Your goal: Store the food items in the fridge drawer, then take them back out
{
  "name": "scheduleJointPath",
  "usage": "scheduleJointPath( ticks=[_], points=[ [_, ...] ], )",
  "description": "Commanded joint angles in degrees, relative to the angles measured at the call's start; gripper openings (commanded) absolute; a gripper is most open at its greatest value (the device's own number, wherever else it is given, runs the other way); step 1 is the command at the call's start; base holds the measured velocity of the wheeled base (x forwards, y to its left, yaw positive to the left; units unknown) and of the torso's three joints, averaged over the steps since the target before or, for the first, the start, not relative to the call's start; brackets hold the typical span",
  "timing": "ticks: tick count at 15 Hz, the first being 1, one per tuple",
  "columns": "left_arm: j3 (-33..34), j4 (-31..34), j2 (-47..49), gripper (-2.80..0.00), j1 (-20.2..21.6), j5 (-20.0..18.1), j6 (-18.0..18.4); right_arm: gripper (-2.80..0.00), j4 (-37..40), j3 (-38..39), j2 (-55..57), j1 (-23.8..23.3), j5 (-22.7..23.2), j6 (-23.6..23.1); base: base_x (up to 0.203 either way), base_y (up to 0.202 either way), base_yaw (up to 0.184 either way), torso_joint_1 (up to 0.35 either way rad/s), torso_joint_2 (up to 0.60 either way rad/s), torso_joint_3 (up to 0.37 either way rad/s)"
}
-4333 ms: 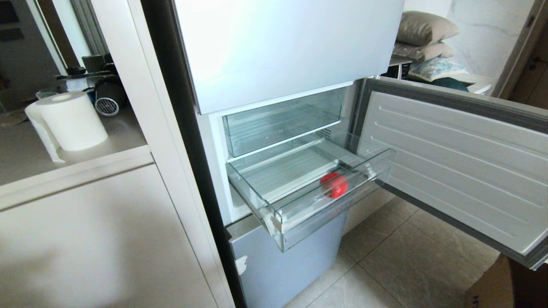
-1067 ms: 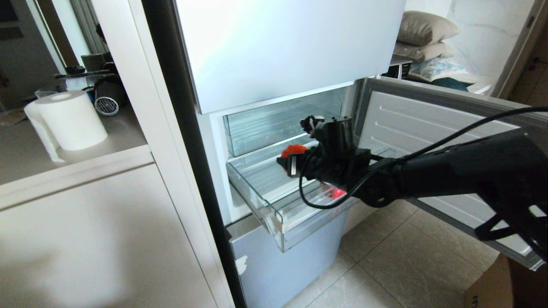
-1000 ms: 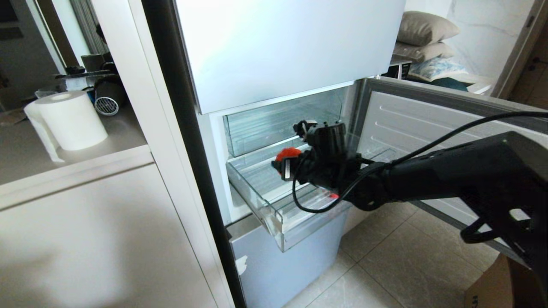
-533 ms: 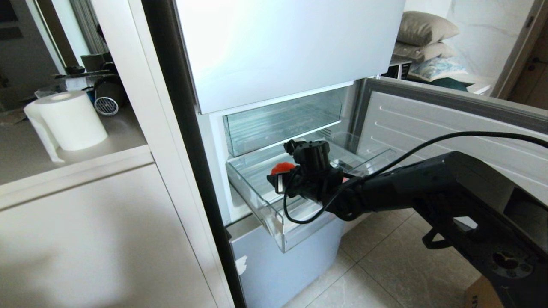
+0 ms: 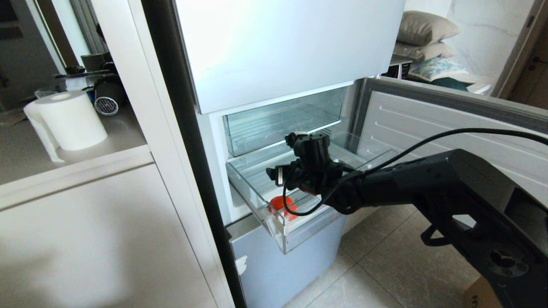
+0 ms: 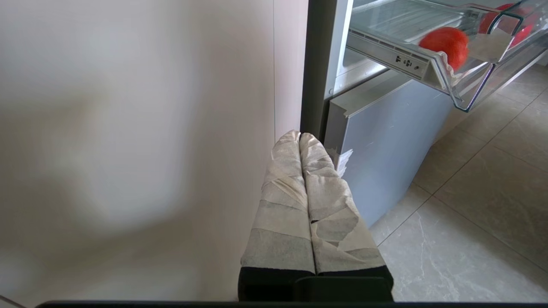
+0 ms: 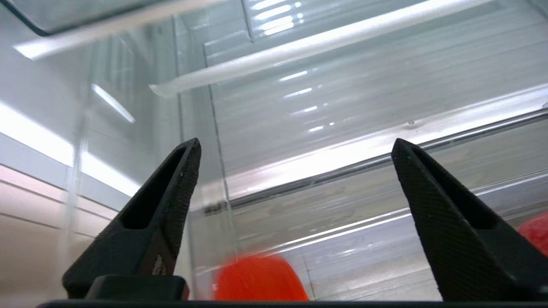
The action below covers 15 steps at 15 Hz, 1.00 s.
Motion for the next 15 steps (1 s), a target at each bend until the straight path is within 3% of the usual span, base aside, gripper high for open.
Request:
scheduleJointPath(
  ticks=[1, 3, 6, 7, 12, 15],
  points=[
    [0.0, 0.0, 0.01, -2.8, 0.01, 0.02, 0.0, 0.0, -0.15, 0.68, -3.04, 0.03, -0.95, 0.25, 0.0, 0.0, 0.0, 0.0, 0.0, 0.0],
    [0.0, 0.0, 0.01, -2.8, -0.07, 0.02, 0.0, 0.0, 0.01, 4.66, -9.02, 0.18, -1.47, 0.31, 0.0, 0.0, 0.0, 0.0, 0.0, 0.0],
    [0.0, 0.0, 0.01, -2.8, 0.01, 0.02, 0.0, 0.0, 0.19, 19.54, -20.91, 0.31, -1.71, 0.47, 0.0, 0.0, 0.0, 0.0, 0.0, 0.0],
    [0.0, 0.0, 0.01, -2.8, 0.01, 0.02, 0.0, -2.8, 0.1, 25.77, -24.93, 0.33, -1.74, 0.55, 0.0, 0.0, 0.0, 0.0, 0.0, 0.0],
    [0.0, 0.0, 0.01, -2.8, 0.01, 0.02, 0.0, -2.8, 2.43, 50.89, -43.38, 0.28, -1.73, 4.41, 0.0, 0.0, 0.0, 0.0, 0.0, 0.0],
    [0.0, 0.0, 0.01, -2.8, 0.01, 0.02, 0.0, -2.8, 7.51, 56.21, -44.91, 0.16, -1.31, 8.35, 0.0, 0.0, 0.0, 0.0, 0.0, 0.0]
  ],
)
